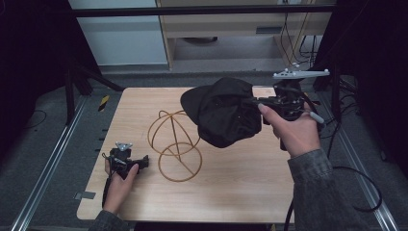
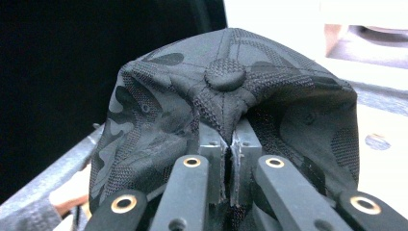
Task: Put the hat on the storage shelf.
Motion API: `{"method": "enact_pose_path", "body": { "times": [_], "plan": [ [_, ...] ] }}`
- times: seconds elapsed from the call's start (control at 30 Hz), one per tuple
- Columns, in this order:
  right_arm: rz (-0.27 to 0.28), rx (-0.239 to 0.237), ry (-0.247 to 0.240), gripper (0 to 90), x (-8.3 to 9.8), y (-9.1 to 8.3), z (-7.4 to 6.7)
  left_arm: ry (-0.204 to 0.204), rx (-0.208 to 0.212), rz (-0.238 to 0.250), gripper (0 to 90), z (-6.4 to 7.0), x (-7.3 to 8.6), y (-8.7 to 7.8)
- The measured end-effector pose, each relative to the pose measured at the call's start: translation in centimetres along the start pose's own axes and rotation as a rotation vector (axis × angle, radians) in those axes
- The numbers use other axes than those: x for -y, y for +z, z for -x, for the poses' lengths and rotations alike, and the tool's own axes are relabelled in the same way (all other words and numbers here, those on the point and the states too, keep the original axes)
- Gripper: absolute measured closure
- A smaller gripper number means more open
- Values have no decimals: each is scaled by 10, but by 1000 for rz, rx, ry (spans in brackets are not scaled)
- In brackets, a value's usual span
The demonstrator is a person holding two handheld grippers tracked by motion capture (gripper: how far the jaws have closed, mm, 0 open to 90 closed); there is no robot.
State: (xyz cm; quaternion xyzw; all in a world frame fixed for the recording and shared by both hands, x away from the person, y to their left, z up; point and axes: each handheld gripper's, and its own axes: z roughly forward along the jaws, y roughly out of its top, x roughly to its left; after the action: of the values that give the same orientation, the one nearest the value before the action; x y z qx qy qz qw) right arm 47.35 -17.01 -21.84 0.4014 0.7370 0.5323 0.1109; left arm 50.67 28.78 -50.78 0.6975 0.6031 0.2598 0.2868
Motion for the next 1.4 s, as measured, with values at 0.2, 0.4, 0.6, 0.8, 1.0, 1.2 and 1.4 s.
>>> {"method": "enact_pose_path", "body": {
  "times": [0.2,0.4,0.6,0.8,1.0,1.2,1.4],
  "plan": [
    [-1,-41,-20,863,-12,16,-18,0,0,-2,0,0,0,0],
    [-12,-75,-47,864,-21,30,-36,-4,0,2,0,0,0,0],
    [-19,-102,-57,864,-23,40,-46,-3,0,0,0,0,0,0],
    [-26,-116,-75,863,-24,48,-55,-2,-1,0,0,0,0,0],
    [-31,-127,-84,862,-25,51,-62,-2,-1,0,0,0,0,0],
    [-35,-128,-94,862,-24,56,-65,-2,0,0,0,0,0,0],
    [-44,-132,-97,861,-25,62,-68,-2,0,0,0,0,0,0]
  ]
}}
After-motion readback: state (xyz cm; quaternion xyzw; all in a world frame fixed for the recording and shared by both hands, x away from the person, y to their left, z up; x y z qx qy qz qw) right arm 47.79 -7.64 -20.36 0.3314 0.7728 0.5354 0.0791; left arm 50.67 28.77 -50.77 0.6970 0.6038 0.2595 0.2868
